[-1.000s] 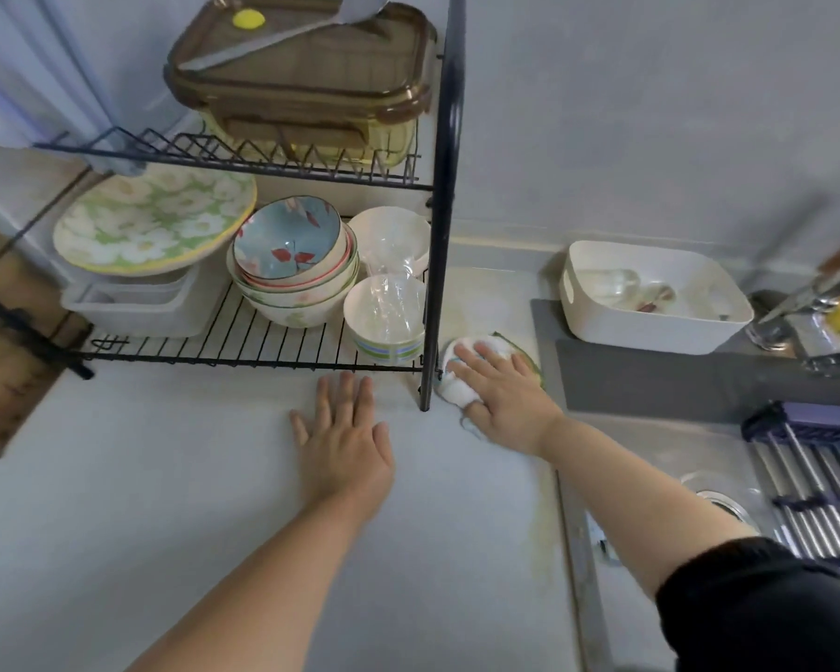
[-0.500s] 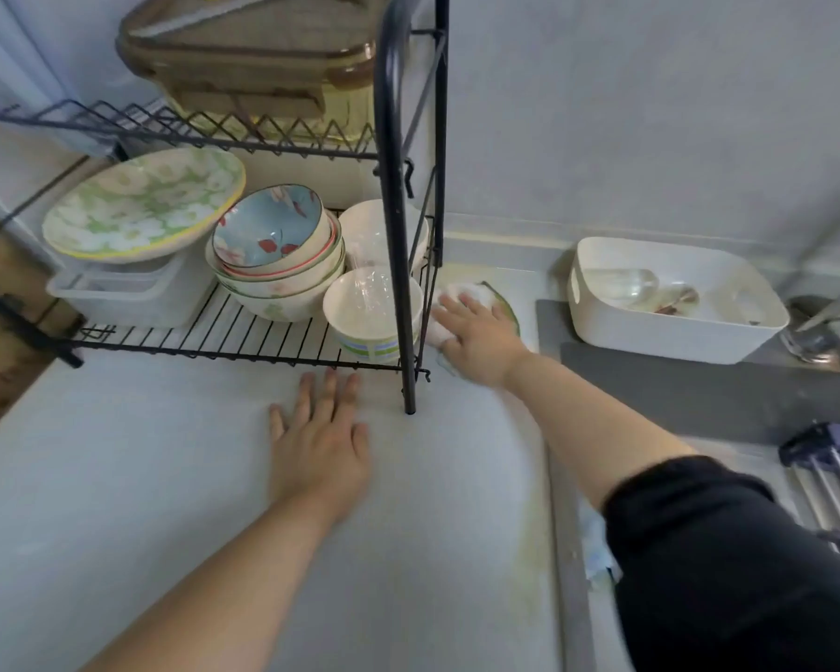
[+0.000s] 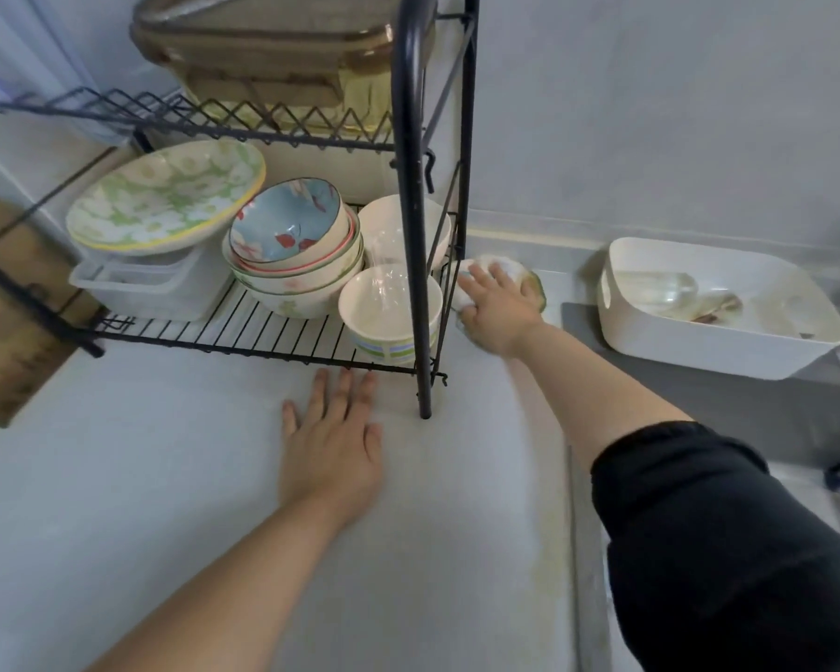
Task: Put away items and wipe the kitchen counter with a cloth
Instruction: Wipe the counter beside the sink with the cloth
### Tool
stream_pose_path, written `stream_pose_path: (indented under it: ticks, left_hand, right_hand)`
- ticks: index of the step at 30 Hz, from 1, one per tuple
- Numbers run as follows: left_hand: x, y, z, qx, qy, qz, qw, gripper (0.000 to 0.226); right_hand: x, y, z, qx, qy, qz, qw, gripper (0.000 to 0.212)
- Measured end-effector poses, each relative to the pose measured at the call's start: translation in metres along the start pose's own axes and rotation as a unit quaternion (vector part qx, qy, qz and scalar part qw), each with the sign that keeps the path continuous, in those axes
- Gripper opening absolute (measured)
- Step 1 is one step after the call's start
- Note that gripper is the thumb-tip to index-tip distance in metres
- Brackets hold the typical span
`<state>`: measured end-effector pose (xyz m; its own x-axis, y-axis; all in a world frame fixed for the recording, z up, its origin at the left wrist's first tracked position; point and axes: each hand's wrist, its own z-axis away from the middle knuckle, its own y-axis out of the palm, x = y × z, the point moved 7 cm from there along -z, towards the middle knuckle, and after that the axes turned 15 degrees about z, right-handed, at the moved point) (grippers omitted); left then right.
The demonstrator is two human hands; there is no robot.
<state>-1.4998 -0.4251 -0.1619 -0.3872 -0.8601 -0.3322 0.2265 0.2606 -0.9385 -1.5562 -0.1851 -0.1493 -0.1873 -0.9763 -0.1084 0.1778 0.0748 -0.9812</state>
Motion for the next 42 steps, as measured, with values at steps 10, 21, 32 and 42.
stream_pose_path:
  ticks: [10, 21, 32, 42]
  left_hand:
    - [0.001, 0.000, 0.000, 0.000, 0.007, -0.025, 1.000, 0.077]
    - [-0.001, -0.002, -0.003, 0.002, 0.006, 0.007, 1.000, 0.059]
    - [0.000, -0.005, -0.002, -0.011, 0.018, 0.006, 1.000, 0.057]
    - [-0.006, 0.000, 0.032, 0.021, 0.089, 0.027, 0.995, 0.056]
  right_hand:
    - [0.034, 0.018, 0.171, 0.026, -0.212, 0.017, 0.977, 0.079]
    - [-0.014, 0.013, 0.049, 0.031, 0.139, -0.006, 0.990, 0.060]
    - [0.070, 0.027, 0.222, -0.039, 0.024, -0.011, 0.999, 0.062]
    - [0.047, 0.025, 0.191, 0.019, 0.131, -0.020, 0.991, 0.062]
